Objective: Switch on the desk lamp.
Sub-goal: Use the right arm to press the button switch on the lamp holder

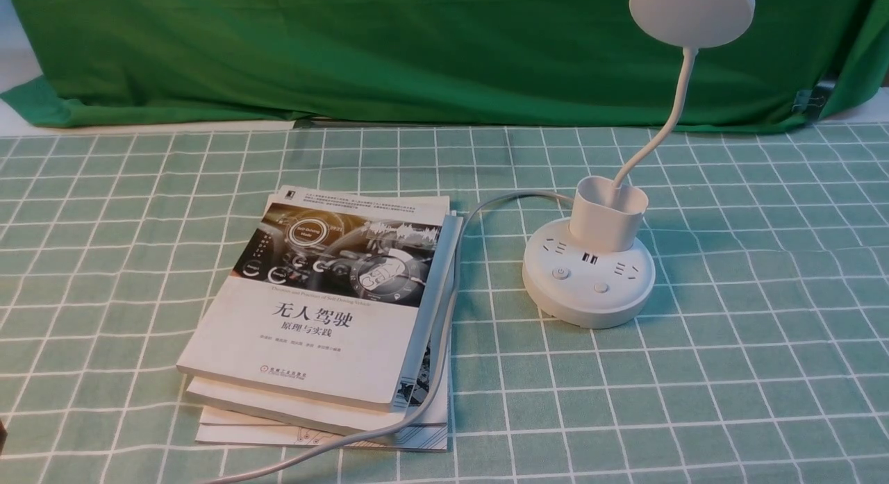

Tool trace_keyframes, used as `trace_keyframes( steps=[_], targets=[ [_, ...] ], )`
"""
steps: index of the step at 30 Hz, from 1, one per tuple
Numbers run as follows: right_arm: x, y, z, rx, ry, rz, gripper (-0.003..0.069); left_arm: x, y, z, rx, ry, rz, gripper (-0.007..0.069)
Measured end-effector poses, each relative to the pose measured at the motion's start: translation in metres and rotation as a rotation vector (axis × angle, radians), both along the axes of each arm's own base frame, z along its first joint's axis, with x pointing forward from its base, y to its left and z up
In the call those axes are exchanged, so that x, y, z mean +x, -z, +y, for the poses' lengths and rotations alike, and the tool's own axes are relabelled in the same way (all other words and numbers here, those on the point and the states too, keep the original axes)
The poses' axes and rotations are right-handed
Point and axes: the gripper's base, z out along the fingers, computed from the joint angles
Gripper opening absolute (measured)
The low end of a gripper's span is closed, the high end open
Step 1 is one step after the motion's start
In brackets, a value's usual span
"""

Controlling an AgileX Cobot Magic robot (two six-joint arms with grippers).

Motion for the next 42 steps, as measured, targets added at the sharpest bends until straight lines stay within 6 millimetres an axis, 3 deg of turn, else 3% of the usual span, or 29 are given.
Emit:
trace_keyframes(
  steps=[1,2,4,9,17,22,30,36,42],
  targets=[
    [0.009,-0.022,0.002,-0.087,-0.023,0.032,0.0033,0.0,0.0,0.0,0.0,0.0,0.0,0.0021],
    [0.01,-0.025,0.002,-0.096,-0.025,0.035,0.0033,0.0,0.0,0.0,0.0,0.0,0.0,0.0021],
    [0.031,-0.06,0.004,-0.214,-0.054,0.091,0.0033,0.0,0.0,0.0,0.0,0.0,0.0,0.0021],
    [0.071,-0.085,0.009,-0.32,-0.096,0.203,0.0033,0.0,0.0,0.0,0.0,0.0,0.0,0.0021],
    [0.132,-0.048,0.033,-0.339,-0.269,0.41,0.0033,0.0,0.0,0.0,0.0,0.0,0.0,0.0021],
    [0.174,-0.017,0.076,-0.39,-0.481,0.525,0.0033,0.0,0.0,0.0,0.0,0.0,0.0,0.0021],
    [0.229,0.024,0.11,-0.422,-0.559,0.652,0.0032,0.0,0.0,0.0,0.0,0.0,0.0,0.0021],
    [0.257,0.045,0.128,-0.432,-0.586,0.692,0.0032,0.0,0.0,0.0,0.0,0.0,0.0,0.0021],
    [0.27,0.065,0.134,-0.44,-0.576,0.701,0.0032,0.0,0.0,0.0,0.0,0.0,0.0,0.0021]
  ],
)
